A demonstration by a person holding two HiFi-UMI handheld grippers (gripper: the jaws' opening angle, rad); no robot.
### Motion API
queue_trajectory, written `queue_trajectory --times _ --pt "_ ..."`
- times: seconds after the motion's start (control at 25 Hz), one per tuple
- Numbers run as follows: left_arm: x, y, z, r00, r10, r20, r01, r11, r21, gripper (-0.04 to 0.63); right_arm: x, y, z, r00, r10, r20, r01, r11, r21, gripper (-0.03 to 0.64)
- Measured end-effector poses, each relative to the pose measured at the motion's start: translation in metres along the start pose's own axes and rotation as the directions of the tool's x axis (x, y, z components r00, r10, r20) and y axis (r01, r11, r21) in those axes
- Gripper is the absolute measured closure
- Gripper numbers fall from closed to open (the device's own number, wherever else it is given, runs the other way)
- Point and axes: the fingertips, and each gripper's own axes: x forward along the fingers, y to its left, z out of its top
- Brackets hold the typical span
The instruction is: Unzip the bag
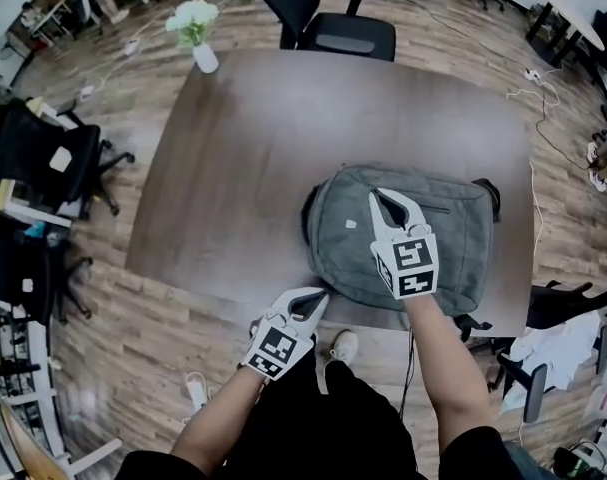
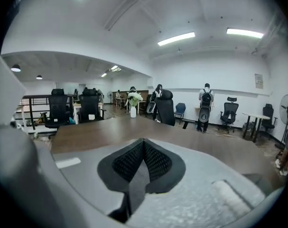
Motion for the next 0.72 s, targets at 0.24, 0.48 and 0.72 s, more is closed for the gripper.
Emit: queue_trajectory --times 0.24,0.48,0.72 --pt "-0.017 0.022 0.029 0.990 0.106 0.098 -0.103 0.994 -0.035 0.575 -0.079 0.037 0.002 0.996 0.001 0.089 -0.006 0.999 0.053 0.614" --pt "-0.036 0.025 0.054 0.964 0.184 0.193 -0.176 0.983 -0.058 0.575 -0.139 0.052 -0.004 0.992 -0.044 0.122 0.036 0.997 0.072 0.615" --pt "-0.047 0.012 0.079 0.946 0.192 0.259 -0.187 0.981 -0.045 0.575 -0.167 0.051 0.008 0.985 -0.057 0.165 0.058 0.998 -0.005 0.615"
